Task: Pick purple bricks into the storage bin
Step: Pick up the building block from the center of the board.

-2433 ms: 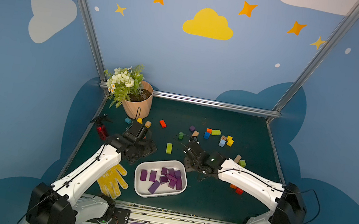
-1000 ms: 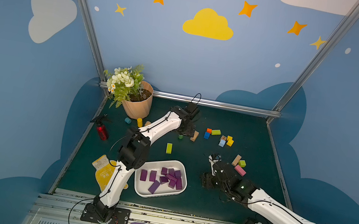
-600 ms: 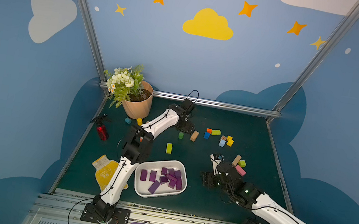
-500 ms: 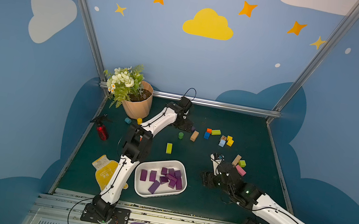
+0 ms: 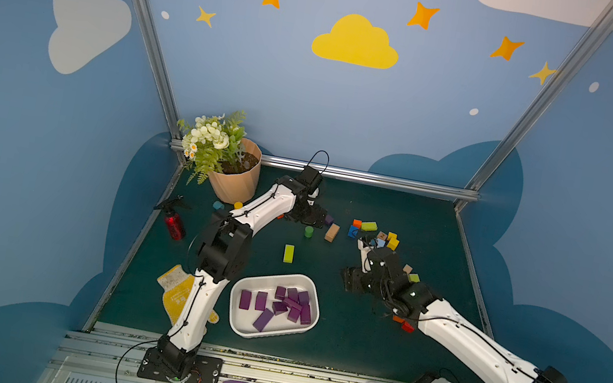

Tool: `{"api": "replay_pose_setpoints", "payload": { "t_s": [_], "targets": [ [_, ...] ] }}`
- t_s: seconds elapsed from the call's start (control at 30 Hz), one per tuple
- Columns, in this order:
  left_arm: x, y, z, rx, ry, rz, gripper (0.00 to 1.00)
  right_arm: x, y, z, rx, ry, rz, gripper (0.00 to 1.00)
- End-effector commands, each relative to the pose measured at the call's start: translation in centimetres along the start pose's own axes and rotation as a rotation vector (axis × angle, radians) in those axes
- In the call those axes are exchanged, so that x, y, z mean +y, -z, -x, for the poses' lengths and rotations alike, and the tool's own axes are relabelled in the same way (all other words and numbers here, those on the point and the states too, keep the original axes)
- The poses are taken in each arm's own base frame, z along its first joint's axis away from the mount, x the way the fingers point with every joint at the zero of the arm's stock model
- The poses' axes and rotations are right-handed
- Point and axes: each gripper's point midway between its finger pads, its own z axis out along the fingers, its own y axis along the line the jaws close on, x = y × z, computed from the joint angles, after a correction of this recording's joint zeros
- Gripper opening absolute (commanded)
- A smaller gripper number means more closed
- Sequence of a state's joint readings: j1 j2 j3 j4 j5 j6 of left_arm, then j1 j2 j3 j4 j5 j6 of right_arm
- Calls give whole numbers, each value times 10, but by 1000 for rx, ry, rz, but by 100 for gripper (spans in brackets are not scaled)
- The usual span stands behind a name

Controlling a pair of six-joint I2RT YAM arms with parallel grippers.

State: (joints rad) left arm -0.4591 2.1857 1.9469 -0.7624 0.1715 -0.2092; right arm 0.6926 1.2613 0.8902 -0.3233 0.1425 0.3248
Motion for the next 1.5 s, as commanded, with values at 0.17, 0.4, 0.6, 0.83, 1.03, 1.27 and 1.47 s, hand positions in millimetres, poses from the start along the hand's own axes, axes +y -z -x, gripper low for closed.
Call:
{"api": "replay_pose_setpoints", "payload": {
  "t_s": [0.17, 0.4, 0.6, 0.83, 1.03, 1.27, 1.47],
  "targets": [
    [-6, 89, -9, -166, 91, -52, 96, -6, -43, 40, 145, 30, 58, 73],
    [13, 147, -62, -190, 125, -44, 98, -13, -89, 51, 275, 133, 64, 73],
    [17, 187, -102, -187, 58, -110, 99, -18, -115, 65, 308, 181, 105, 72],
    [28, 206, -132, -203, -8, -107, 100, -15, -131, 78, 306, 290, 144, 71],
    [30, 215, -141, -282, -74, -120, 100, -22, -146, 87, 312, 354, 106, 71],
    [45, 217, -138, -357, -81, -59, 100, -31, -171, 94, 342, 407, 56, 69],
    [51, 212, -139, -364, -78, -32, 100, -29, -184, 97, 339, 440, 44, 66]
  ]
}}
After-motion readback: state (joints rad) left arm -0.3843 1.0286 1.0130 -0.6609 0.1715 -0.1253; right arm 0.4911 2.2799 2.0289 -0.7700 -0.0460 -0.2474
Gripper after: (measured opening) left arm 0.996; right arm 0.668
